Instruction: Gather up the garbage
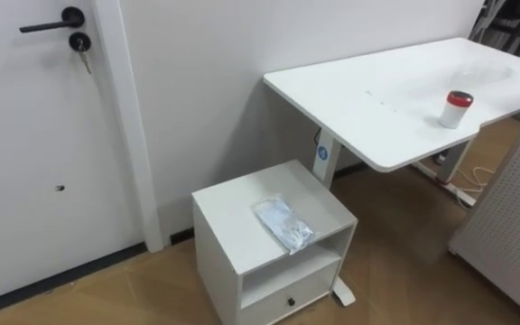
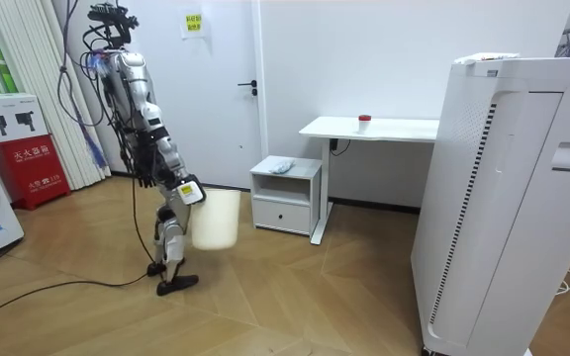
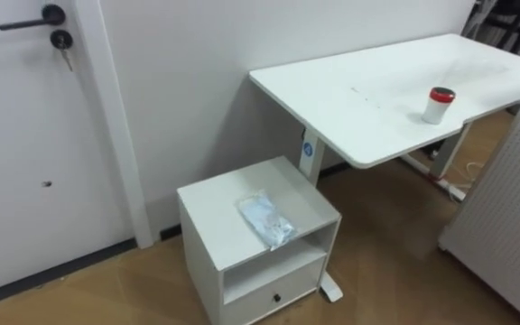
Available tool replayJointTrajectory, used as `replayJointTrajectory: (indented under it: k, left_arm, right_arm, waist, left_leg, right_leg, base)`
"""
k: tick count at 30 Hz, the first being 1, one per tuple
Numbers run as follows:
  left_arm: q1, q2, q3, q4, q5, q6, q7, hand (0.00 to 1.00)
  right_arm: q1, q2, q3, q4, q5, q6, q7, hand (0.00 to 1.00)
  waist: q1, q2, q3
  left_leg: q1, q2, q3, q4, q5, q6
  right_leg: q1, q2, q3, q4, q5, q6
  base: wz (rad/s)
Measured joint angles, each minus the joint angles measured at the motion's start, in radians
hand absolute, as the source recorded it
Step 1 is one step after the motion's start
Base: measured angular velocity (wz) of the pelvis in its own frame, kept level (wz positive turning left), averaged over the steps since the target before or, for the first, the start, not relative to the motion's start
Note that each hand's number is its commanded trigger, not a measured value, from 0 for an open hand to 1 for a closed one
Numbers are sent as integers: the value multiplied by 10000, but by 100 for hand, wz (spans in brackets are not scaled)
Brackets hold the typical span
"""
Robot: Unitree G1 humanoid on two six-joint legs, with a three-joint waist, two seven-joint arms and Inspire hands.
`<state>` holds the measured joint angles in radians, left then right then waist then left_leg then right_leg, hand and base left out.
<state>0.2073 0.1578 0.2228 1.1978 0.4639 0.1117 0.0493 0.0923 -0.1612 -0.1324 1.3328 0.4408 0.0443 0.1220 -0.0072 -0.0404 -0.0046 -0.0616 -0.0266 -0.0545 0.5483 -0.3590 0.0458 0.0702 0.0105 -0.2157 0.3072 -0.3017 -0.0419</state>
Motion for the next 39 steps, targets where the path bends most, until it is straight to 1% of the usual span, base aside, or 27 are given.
replayJointTrajectory:
  k: [1,2,3,5,6,7,8,9,10,11,12,14,16,17,20,23,24,25,26,27,28,30,32,33,35,37,39]
  left_arm:
    - [-2,33,-4,0,5,39,-7,0]
    - [11,40,-26,1,5,55,-7,0]
    - [12,25,-109,-7,1,99,-14,0]
    - [141,28,-268,-8,-8,162,-12,0]
    - [202,28,-428,-10,-28,177,-6,0]
    - [284,9,-390,-13,-20,170,-6,0]
    - [302,19,-364,-9,-20,169,-7,0]
    - [347,46,-322,2,-19,165,-9,0]
    - [346,47,-318,1,-22,145,-8,0]
    - [326,39,-347,-2,-24,3,-6,0]
    - [298,31,-410,-2,-37,-173,3,0]
    - [203,29,-415,-14,-46,-337,14,0]
    - [-195,62,-414,-176,-338,-471,30,0]
    - [-277,81,-415,-218,-378,-491,46,0]
    - [-696,98,-415,-224,-401,-746,194,0]
    - [-927,103,-435,-219,-397,-898,346,0]
    - [-1044,112,-467,-218,-399,-929,426,0]
    - [-1038,140,-677,-223,-416,-931,631,0]
    - [-1031,144,-815,-230,-393,-934,731,0]
    - [-1028,124,-850,-241,-391,-961,880,0]
    - [-1071,118,-879,-263,-395,-1000,1027,0]
    - [-1193,126,-918,-476,-518,-1062,1234,0]
    - [-1221,128,-1123,-805,-986,-1209,1394,0]
    - [-1247,114,-1190,-831,-1151,-1379,1470,0]
    - [-1237,37,-1290,-946,-1296,-1557,1638,0]
    - [-1147,49,-1272,-1265,-1432,-1797,1908,0]
    - [-1123,24,-1281,-1368,-1431,-1880,2096,0]
  right_arm:
    - [42,-8,3,-32,81,2,-22,100]
    - [57,-27,12,-70,155,2,-44,100]
    - [62,-119,27,-48,250,5,-113,100]
    - [84,-237,49,5,266,28,-215,100]
    - [97,-319,131,2,255,146,-297,100]
    - [102,-363,138,0,244,217,-341,100]
    - [109,-361,144,-2,243,218,-354,100]
    - [173,-368,242,-12,231,219,-367,100]
    - [206,-369,246,-36,228,216,-376,100]
    - [247,-366,251,-81,225,210,-453,100]
    - [268,-361,339,-110,225,193,-476,100]
    - [209,-324,400,-258,161,165,-465,100]
    - [32,-307,559,-494,-122,120,-460,100]
    - [44,-309,722,-561,-164,104,-468,100]
    - [-129,-311,907,-609,-220,97,-541,100]
    - [-156,-316,898,-916,-239,96,-748,100]
    - [-191,-317,907,-976,-238,-9,-877,100]
    - [-153,-314,914,-974,-216,-100,-924,100]
    - [-156,-314,911,-1005,-199,-139,-933,100]
    - [-142,-306,913,-1125,-144,-215,-937,100]
    - [-143,-306,927,-1311,-134,-240,-922,100]
    - [-151,-305,1118,-1460,-135,-427,-855,100]
    - [-177,-264,1139,-1480,-142,-614,-836,100]
    - [-172,-251,1202,-1443,-162,-747,-819,100]
    - [-117,-253,1390,-1277,-189,-889,-770,100]
    - [-154,-232,1567,-1302,-276,-1127,-659,100]
    - [-172,-257,1567,-1291,-423,-1199,-536,100]
  waist:
    - [-19,-61,19]
    - [-31,-68,19]
    - [-21,-120,77]
    - [38,-138,78]
    - [81,-159,83]
    - [242,-150,80]
    - [311,-153,82]
    - [370,-197,74]
    - [363,-222,80]
    - [342,-277,55]
    - [364,-389,86]
    - [419,-478,47]
    - [377,-536,184]
    - [374,-551,206]
    - [396,-560,159]
    - [439,-568,137]
    - [434,-526,133]
    - [446,-412,126]
    - [467,-305,134]
    - [592,-141,97]
    - [607,24,123]
    - [471,173,106]
    - [360,169,106]
    - [348,97,88]
    - [277,130,-62]
    - [368,181,19]
    - [294,171,33]
  left_leg:
    - [-311,193,487,726,97,-158]
    - [-534,249,650,1209,198,-288]
    - [-1167,326,865,2378,531,-372]
    - [-1802,232,982,2072,468,-233]
    - [-2318,136,1094,1055,600,-290]
    - [-2709,60,1122,-211,1075,-466]
    - [-2817,44,1091,-758,1610,-434]
    - [-2892,20,1037,-1606,2579,-340]
    - [-2820,-25,1080,-1881,2972,-282]
    - [-2657,-38,1383,-1985,3455,-1]
    - [-2586,-105,1679,-1892,3468,138]
    - [-2630,-225,1923,-1553,3266,292]
    - [-2824,-191,2051,-894,2733,296]
    - [-2886,-185,2088,-684,2544,296]
    - [-2842,-265,2230,-342,1920,358]
    - [-2413,-388,2474,-345,1414,531]
    - [-2177,-418,2468,-340,1228,587]
    - [-1842,-400,2413,-471,1067,622]
    - [-1648,-352,2355,-593,1000,633]
    - [-1336,-250,2291,-866,976,620]
    - [-1086,-122,2108,-1090,984,585]
    - [-934,65,1903,-1354,992,541]
    - [-664,120,1910,-1702,1044,461]
    - [-438,100,1972,-1882,1021,385]
    - [-123,225,1857,-2091,1044,229]
    - [7,332,1840,-2317,1095,103]
    - [45,370,1837,-2464,1153,12]
  right_leg:
    - [-41,21,112,206,-154,-100]
    - [-6,39,169,238,-196,-147]
    - [170,77,356,293,-262,-248]
    - [317,36,573,389,-449,-319]
    - [305,-33,708,426,-581,-304]
    - [388,-70,847,365,-650,-282]
    - [431,-101,869,343,-697,-273]
    - [679,-217,862,185,-762,-182]
    - [801,-269,872,100,-804,-119]
    - [940,-365,945,-14,-932,9]
    - [1008,-528,1123,-59,-1036,138]
    - [1107,-678,1342,-300,-1056,256]
    - [1195,-834,1657,-357,-1002,343]
    - [1250,-858,1676,-350,-1004,347]
    - [1166,-1048,1541,232,-1090,504]
    - [276,-1489,1176,2864,-997,941]
    - [-126,-1653,1038,4043,-513,1176]
    - [-503,-1669,946,5018,287,1139]
    - [-697,-1668,924,5481,686,1050]
    - [-1179,-1686,846,5988,651,944]
    - [-1716,-1635,553,5981,132,890]
    - [-2338,-1482,184,4755,-258,793]
    - [-2443,-1493,-86,2419,-71,777]
    - [-2405,-1430,-48,1053,938,825]
    - [-1993,-1183,-117,361,1188,730]
    - [-1710,-939,-45,-32,1294,640]
    - [-1639,-935,-37,-203,1294,639]
  base:
    - [21]
    - [15]
    - [0]
    - [-2]
    - [-17]
    - [-29]
    - [-41]
    - [-23]
    - [-19]
    - [-20]
    - [-40]
    - [-40]
    - [-21]
    - [-13]
    - [-4]
    - [6]
    - [0]
    - [0]
    - [-11]
    - [-11]
    - [-4]
    - [33]
    - [44]
    - [42]
    - [23]
    - [-15]
    - [-4]
